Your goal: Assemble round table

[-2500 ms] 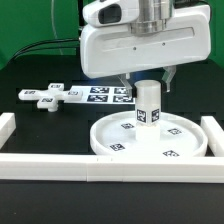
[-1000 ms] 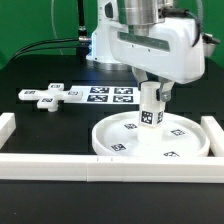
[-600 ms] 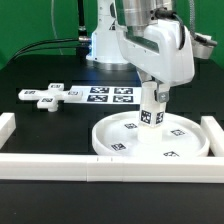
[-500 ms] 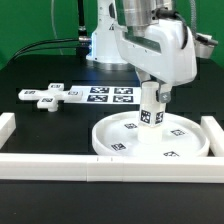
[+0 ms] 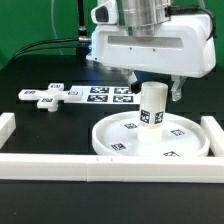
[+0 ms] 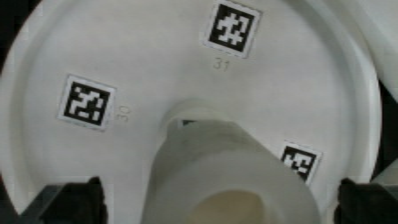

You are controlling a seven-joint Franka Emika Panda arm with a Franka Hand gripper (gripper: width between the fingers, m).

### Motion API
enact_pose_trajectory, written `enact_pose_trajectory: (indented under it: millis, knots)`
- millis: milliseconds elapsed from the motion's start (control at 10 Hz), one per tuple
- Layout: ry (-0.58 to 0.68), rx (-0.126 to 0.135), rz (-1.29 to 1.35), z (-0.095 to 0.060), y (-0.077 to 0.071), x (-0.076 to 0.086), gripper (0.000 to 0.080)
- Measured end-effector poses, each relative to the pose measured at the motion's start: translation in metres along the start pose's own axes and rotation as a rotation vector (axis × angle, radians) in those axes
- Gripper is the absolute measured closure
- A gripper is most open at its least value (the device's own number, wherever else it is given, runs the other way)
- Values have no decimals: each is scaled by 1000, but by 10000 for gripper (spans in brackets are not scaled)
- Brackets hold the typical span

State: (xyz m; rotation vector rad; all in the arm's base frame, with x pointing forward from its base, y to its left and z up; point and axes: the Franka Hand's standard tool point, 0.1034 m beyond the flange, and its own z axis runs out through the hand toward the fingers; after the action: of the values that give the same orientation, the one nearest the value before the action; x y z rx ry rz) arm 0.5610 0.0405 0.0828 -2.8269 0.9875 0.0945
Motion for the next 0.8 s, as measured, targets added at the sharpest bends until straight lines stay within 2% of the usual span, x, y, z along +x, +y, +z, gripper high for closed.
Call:
enact_pose_trajectory:
  millis: [100,300,800]
  knots:
    - [-2,-1,-100,0,1,0,151]
    - [1,-31,-364,-3,-4,-1,151]
    - [-3,-34,-737,-4,-3,2,151]
